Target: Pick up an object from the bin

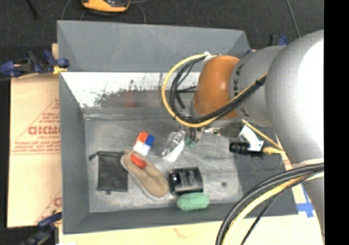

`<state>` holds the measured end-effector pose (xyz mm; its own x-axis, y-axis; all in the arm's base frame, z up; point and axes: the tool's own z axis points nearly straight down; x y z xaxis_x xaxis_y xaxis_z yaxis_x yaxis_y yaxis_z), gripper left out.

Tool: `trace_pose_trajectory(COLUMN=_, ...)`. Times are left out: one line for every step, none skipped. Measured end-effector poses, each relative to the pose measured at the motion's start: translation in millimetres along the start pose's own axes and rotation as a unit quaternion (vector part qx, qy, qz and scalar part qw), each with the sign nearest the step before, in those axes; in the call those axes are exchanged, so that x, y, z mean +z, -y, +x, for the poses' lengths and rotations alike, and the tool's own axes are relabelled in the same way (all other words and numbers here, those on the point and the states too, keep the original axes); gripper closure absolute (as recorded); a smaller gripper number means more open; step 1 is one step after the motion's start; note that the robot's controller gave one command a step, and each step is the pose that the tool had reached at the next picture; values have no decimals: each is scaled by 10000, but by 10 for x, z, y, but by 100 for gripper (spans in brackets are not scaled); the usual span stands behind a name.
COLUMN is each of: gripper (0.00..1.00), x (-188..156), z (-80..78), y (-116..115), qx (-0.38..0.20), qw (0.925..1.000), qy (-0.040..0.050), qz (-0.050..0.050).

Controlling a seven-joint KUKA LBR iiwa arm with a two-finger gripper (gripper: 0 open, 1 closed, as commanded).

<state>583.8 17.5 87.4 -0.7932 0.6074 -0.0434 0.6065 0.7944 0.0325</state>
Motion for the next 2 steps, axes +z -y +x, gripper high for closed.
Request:
trace_pose_trajectory(gripper=100, x=-36, z=-5, y=3, qx=-79, qw=9999, qy=-59, qz=49)
trace_pose_trajectory(gripper=100, x=-162, z=23, y=29, qx=-60, qw=9998, qy=-170, qz=129)
